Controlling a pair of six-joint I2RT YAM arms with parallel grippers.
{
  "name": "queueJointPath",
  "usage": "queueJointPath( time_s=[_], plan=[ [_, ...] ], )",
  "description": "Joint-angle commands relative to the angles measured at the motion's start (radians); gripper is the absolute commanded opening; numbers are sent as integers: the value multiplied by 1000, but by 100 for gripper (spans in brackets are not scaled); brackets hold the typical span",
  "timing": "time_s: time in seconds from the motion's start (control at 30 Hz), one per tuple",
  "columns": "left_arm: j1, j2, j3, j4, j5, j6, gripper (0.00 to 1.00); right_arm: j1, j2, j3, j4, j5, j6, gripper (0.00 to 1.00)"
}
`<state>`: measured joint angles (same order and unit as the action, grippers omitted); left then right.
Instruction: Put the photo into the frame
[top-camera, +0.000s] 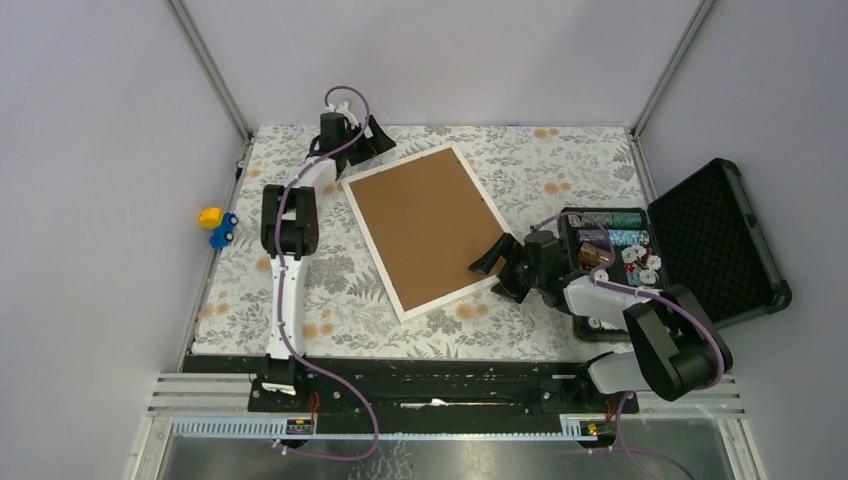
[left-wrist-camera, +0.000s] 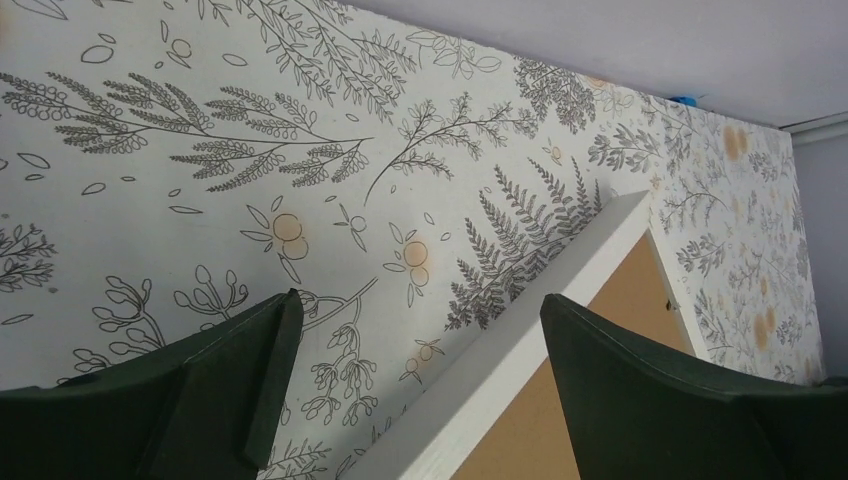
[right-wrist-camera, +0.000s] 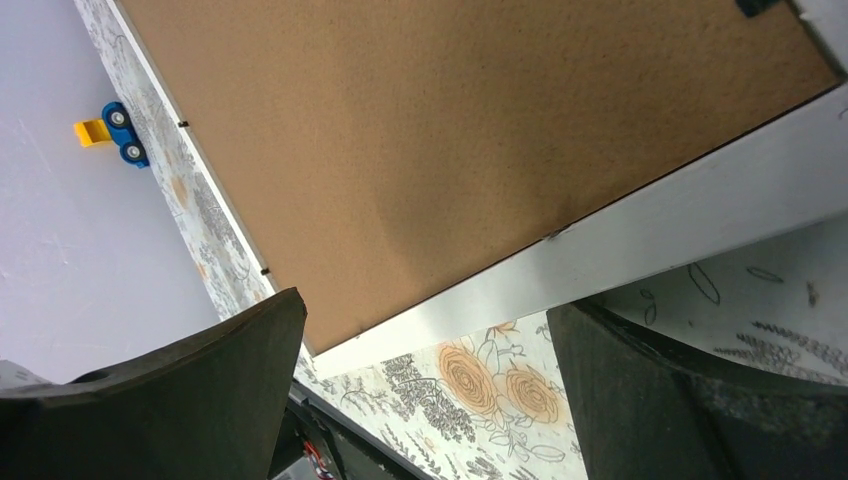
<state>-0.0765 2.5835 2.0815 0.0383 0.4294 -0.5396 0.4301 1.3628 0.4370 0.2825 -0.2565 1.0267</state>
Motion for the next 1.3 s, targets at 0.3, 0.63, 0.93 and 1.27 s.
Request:
queueJointPath(
  time_s=[0.3,0.63,0.93,1.27],
  plan=[
    [62,-314,-469,-233,46,-11,91,0,239,290,-121,79,-264,100],
    [97,-723,-958,-301,24,-129,91,-59,553,701,-271,-25,-401,100],
    [81,-1216,-1456,-307,85,-165,93,-94,740,943,-299,-274,-440,99],
    [114,-1432,-1394,-556,-165,-155,99,-132,575,928,-519,-272,-586,100]
  ],
)
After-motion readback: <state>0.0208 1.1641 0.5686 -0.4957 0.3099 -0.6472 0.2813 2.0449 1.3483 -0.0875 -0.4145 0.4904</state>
